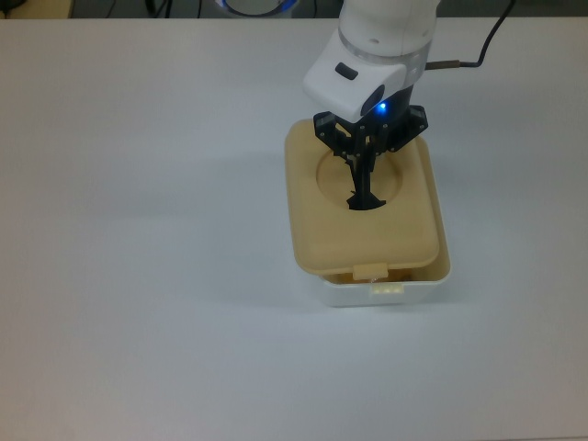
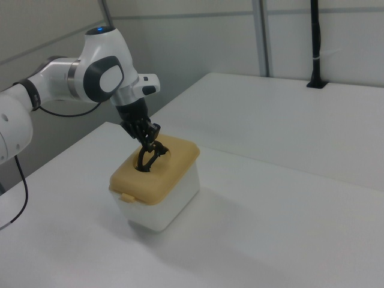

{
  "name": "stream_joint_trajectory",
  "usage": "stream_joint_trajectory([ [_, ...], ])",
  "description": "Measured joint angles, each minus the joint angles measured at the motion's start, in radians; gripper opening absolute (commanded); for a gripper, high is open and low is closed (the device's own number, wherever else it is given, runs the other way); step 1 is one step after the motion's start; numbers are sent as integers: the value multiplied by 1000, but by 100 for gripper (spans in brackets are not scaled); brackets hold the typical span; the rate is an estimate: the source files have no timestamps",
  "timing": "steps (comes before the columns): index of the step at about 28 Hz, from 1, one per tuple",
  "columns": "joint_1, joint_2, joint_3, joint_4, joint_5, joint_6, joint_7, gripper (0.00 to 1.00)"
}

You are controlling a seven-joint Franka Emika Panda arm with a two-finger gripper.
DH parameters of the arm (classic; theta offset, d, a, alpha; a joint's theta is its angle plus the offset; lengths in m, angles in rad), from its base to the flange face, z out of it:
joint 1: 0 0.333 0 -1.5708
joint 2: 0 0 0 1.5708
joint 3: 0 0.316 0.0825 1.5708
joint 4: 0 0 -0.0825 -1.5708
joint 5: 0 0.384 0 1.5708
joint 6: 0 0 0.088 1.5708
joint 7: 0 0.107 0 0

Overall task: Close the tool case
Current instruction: 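Lower the lid onto the box rim and press it down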

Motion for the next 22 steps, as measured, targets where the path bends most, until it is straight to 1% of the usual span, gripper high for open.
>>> stream_joint_trajectory([
  [8,3,13,13,0,0,1,14,0],
  [13,3,25,33,0,0,1,20,0],
  [19,3,37,48,0,0,11,41,3],
  [20,3,37,48,0,0,14,44,10],
  [21,3,37,48,0,0,16,49,19],
  [22,3,37,48,0,0,16,53,35],
])
